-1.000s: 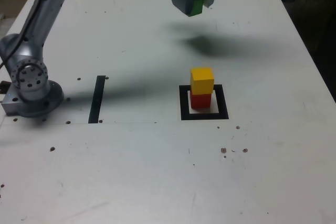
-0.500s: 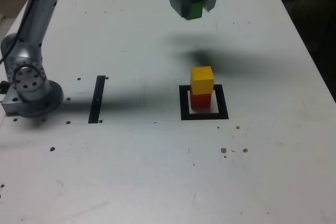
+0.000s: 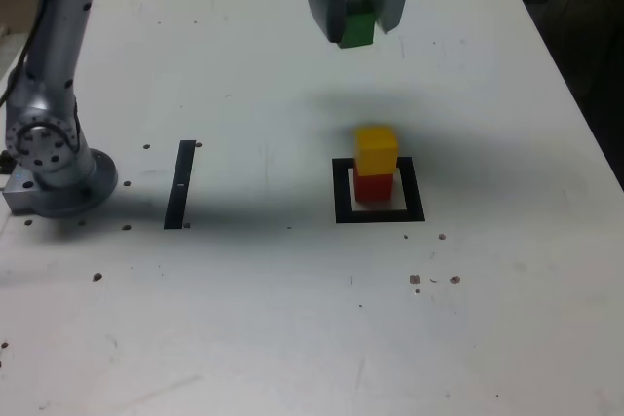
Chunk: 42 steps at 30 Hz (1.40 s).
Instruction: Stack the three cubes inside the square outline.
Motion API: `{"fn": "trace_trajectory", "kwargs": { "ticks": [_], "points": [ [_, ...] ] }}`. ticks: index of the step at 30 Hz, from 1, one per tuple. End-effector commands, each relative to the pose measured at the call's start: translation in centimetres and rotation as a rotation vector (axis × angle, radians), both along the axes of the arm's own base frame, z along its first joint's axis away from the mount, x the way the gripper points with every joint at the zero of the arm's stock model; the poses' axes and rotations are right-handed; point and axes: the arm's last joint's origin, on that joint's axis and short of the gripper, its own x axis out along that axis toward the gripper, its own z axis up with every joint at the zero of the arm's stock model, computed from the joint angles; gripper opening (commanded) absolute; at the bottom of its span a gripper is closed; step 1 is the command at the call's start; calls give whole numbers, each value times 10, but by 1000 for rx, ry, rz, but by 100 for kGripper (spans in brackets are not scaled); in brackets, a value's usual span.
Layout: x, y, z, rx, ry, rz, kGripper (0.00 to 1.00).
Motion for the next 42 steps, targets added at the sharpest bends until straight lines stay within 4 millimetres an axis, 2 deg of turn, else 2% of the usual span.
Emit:
{"fn": "trace_trajectory", "kwargs": {
  "ticks": [1,13,24,32,42],
  "points": [
    [-3,-8,3,-2,0,-13,29],
    [-6,-59,6,11,-14,-105,29],
    [-1,-95,2,19,-25,-166,29],
    [2,-116,-7,18,-22,-199,29],
    [5,-129,-13,17,-22,-224,29]
  ]
}}
